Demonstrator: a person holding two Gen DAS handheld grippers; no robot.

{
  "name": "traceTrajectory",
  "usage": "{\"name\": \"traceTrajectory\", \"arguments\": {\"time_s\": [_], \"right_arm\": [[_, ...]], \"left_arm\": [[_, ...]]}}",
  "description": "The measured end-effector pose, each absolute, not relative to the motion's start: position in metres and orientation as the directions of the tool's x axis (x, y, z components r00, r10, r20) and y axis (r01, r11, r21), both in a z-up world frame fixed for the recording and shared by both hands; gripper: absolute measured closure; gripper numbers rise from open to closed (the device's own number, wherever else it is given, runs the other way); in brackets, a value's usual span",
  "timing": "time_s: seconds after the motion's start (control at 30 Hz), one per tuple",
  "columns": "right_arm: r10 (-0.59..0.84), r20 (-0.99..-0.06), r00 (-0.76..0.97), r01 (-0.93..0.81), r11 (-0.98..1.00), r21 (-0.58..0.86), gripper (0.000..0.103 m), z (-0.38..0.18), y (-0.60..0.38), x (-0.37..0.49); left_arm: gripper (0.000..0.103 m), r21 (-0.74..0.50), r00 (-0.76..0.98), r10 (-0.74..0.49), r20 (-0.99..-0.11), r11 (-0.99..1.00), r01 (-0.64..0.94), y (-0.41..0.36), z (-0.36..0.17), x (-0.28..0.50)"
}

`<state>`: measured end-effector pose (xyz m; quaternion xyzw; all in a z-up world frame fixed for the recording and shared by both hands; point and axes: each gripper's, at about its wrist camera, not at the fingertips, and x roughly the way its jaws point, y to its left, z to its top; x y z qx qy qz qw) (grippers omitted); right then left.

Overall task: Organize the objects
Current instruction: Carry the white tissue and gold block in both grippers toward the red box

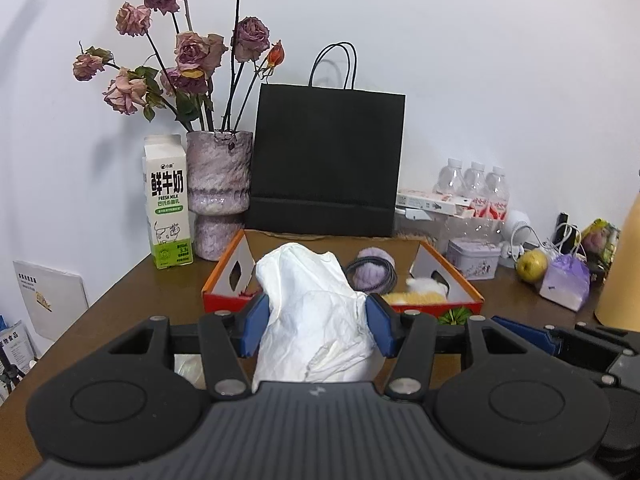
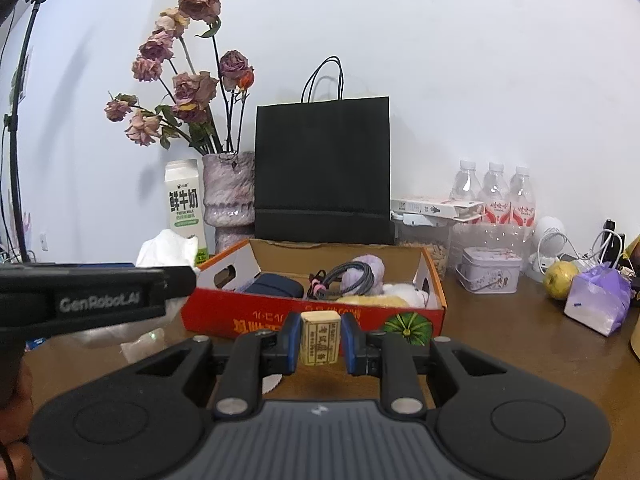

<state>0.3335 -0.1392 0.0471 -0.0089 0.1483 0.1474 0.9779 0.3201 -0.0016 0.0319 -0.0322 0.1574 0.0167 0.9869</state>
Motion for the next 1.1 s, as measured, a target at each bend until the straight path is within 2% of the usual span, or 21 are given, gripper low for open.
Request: {"name": "traceTrajectory", "arguments": {"time_s": [1.1], "right_arm": [[0.249,-0.250,0.936,-0.252,0.967,0.020,0.083,0.049,-0.137,0.439]], "left_arm": [[0.048,-0.088,0.957,0.040,-0.288,0.994,-0.068,0.010,0.035,0.422]]}}
